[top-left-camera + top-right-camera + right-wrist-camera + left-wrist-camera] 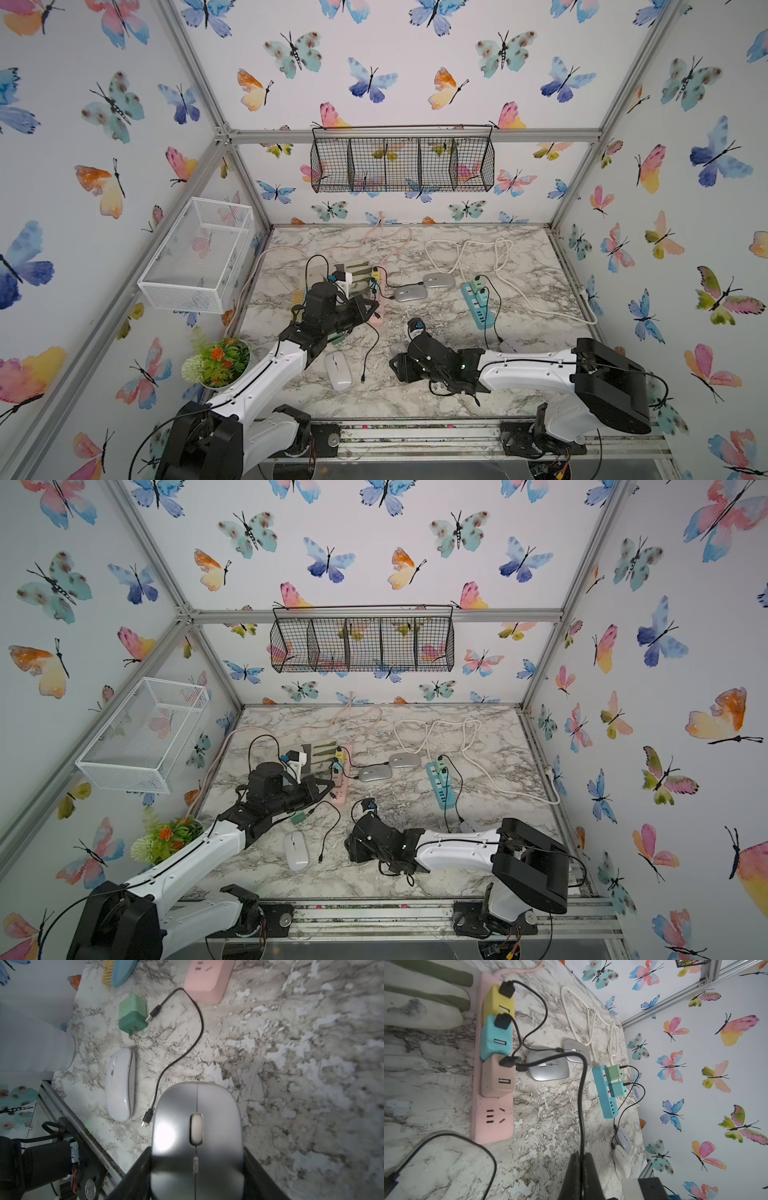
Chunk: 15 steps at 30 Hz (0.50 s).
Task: Unplug the wireless mouse
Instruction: Place the mouse at the center of the board.
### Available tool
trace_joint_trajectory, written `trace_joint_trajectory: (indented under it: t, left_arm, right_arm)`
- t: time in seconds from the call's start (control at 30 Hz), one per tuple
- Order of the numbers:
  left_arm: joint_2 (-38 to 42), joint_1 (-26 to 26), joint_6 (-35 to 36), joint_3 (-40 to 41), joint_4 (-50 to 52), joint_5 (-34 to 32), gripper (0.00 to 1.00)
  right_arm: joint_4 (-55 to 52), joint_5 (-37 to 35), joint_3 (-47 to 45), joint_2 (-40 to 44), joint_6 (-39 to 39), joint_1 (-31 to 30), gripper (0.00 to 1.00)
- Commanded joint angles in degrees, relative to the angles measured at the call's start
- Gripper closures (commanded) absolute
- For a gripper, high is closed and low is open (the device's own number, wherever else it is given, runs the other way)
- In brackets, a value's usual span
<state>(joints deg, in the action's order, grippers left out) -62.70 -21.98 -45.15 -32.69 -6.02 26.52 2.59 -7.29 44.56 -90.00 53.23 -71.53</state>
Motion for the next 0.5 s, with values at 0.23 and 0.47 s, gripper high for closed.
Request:
trace_joint_trajectory:
  t: [0.23,0.47]
  left_arm:
    - [5.0,3.2,1.8,2.4,1.3,6.6,1.00]
    - [6.4,4.7,3.7,2.4,3.7,7.9,1.00]
  right_arm:
    - [0.1,-0.6,5.3,-6.3,7.7,-1.2,0.93]
    - [-1.3,-0.6,7.9,-9.6,8.6,-1.2,0.84]
